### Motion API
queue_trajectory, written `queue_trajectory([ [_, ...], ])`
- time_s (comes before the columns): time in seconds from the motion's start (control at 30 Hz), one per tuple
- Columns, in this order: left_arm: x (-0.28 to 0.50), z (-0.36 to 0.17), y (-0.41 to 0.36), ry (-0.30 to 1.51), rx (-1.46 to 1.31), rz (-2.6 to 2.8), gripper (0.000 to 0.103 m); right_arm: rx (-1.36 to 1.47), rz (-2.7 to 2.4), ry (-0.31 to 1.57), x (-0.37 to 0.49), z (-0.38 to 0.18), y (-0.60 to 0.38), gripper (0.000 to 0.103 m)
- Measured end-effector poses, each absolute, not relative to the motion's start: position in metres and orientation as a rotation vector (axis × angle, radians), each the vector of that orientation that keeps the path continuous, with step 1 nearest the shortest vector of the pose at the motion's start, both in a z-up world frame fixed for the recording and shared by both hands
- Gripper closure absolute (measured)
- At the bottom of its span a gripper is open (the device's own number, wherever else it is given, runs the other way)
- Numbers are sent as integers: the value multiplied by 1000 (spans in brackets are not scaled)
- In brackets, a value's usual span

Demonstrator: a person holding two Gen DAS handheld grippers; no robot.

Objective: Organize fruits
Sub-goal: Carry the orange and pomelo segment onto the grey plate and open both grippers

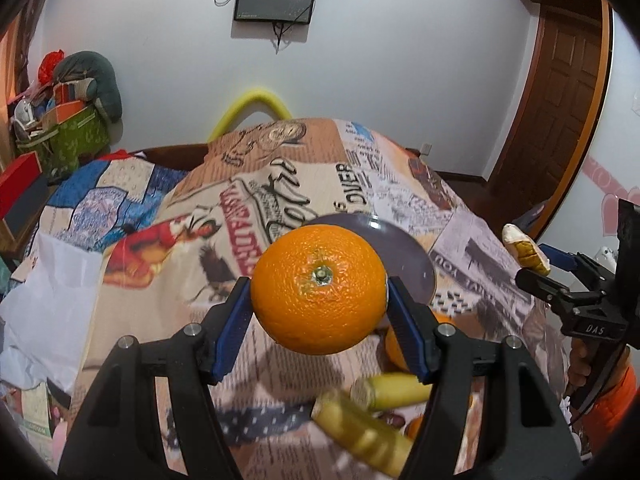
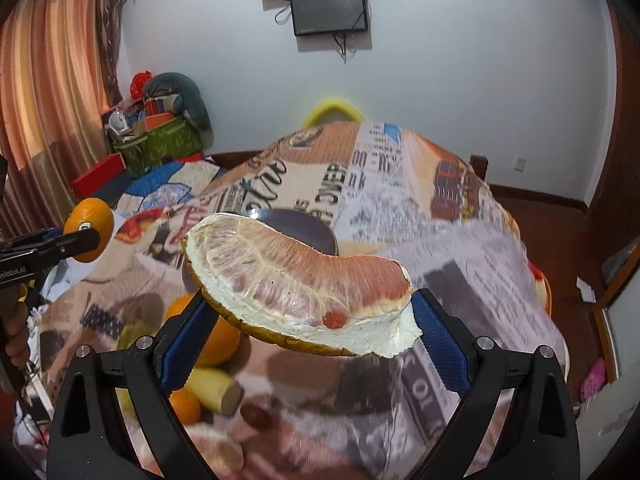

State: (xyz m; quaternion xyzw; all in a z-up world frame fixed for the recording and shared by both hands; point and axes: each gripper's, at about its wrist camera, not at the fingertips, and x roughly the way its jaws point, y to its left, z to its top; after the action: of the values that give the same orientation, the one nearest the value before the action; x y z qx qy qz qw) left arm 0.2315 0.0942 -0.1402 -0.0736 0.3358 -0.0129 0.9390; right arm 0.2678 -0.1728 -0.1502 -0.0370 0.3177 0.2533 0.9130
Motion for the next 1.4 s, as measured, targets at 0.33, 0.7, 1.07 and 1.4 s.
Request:
queue_trajectory([
  [0.33,281,-142,89,686,-124,-25,37,-89,530,626,305,-146,-150,7],
  [0.7,334,-167,96,751,-128,-18,37,-164,546,649,349,-157,-114,7],
  [1.07,385,-209,101,907,-132,-53,37,-265,605,759,383,-188,-82,7],
  [1.4,410,-232,97,993,-118,-79,37,-281,661,893,408,-209,-74,6],
])
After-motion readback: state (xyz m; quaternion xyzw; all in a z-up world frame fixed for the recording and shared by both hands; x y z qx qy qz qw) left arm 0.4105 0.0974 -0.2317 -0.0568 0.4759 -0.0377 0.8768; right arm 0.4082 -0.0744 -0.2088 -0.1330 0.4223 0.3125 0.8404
